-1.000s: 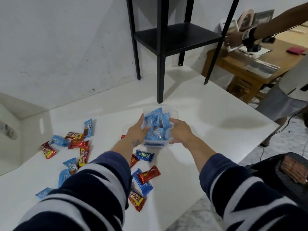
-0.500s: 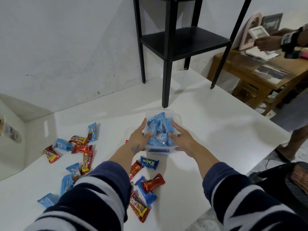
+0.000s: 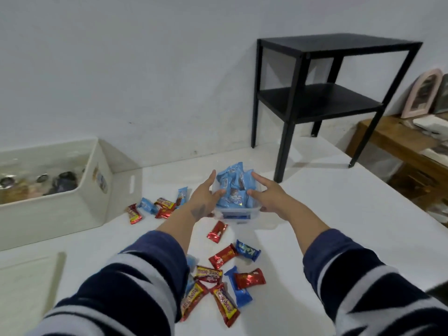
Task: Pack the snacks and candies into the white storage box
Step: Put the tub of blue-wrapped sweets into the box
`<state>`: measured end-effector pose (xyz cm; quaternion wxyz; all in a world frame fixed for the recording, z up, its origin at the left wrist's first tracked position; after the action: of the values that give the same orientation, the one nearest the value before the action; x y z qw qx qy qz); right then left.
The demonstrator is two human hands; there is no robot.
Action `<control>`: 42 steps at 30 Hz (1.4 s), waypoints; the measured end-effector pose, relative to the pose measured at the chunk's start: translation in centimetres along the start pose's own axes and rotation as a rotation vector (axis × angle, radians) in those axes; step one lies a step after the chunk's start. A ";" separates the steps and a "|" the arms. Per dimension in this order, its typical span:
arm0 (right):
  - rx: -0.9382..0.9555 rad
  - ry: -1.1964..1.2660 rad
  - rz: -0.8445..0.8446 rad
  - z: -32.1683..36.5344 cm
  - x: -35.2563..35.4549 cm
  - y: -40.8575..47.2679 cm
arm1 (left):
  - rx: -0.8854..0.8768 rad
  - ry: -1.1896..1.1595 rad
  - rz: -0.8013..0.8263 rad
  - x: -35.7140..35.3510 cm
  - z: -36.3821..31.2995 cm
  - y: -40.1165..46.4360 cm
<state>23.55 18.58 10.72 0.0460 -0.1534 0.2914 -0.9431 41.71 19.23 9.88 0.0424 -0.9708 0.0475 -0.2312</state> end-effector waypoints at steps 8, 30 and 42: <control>0.176 -0.107 0.094 10.2 -9.8 -2.2 | -0.066 -0.023 -0.205 14.0 -0.5 -2.9; 0.032 -0.546 0.275 24.2 -48.0 2.9 | 0.323 -0.061 -0.202 47.6 20.2 -3.5; -0.122 -0.779 0.265 20.7 -49.7 5.8 | 0.477 0.130 0.132 45.2 25.2 0.1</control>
<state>77.24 11.45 10.60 0.2647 -0.4623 0.3249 -0.7815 93.28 15.62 7.55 0.2819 -0.9113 0.0577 -0.2946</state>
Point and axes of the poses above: each hand's wrist, its own y-axis towards the middle knuckle, its own x-axis out of the back of the hand, z = x × y, the point moved 2 cm from there along y, towards the middle knuckle, and after that the axes turned 14 degrees about -x, right-handed, at the moved point
